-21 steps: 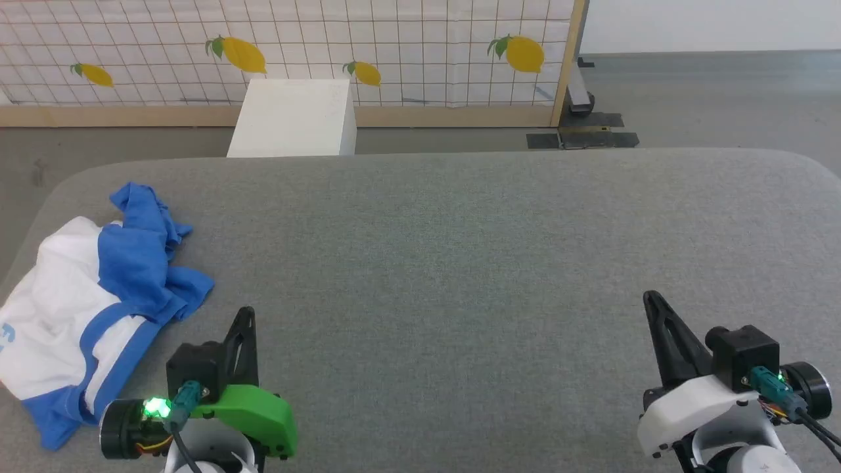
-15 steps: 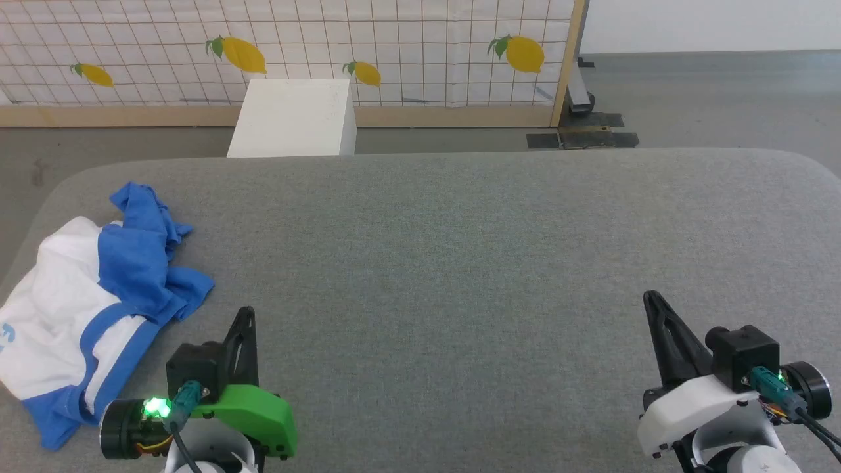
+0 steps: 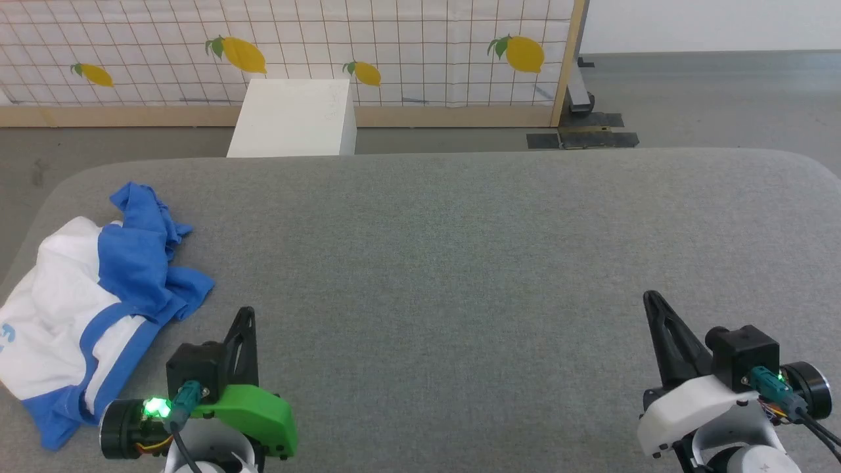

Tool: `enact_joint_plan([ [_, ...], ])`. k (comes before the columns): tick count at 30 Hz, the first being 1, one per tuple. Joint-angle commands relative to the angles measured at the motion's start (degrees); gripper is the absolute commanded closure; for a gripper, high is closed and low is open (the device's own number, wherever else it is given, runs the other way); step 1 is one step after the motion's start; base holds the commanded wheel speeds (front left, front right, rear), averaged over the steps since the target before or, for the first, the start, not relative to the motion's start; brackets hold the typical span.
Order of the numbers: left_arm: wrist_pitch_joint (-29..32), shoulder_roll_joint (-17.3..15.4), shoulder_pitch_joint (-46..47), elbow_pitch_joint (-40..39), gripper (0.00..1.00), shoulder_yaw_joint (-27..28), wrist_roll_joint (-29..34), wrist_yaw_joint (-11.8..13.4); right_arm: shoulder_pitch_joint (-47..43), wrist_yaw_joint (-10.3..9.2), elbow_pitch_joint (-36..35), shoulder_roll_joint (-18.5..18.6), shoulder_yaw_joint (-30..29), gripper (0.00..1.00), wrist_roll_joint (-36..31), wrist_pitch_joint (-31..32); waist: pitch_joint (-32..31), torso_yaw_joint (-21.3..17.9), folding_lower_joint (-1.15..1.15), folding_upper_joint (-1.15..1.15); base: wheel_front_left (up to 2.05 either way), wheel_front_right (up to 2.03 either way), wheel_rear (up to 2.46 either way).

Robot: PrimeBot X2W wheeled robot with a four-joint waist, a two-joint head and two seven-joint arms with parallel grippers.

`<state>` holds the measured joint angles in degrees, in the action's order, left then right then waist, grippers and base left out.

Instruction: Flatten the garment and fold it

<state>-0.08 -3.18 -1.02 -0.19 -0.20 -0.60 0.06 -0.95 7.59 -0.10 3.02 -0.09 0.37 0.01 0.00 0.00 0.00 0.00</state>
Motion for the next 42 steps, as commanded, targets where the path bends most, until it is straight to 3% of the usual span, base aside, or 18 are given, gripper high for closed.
enact_joint_plan([
  [1,0.08,0.3,1.02,0.19,1.0,0.2,0.6,-0.06,0.95,-0.1,0.1,-0.14,0.09,1.0,-0.37,-0.01,0.0,0.0,0.0,0.0,0.0,0.0,0.0],
  [42,0.08,0.3,1.02,0.19,1.0,0.2,0.6,-0.06,0.95,-0.1,0.1,-0.14,0.09,1.0,-0.37,-0.01,0.0,0.0,0.0,0.0,0.0,0.0,0.0],
])
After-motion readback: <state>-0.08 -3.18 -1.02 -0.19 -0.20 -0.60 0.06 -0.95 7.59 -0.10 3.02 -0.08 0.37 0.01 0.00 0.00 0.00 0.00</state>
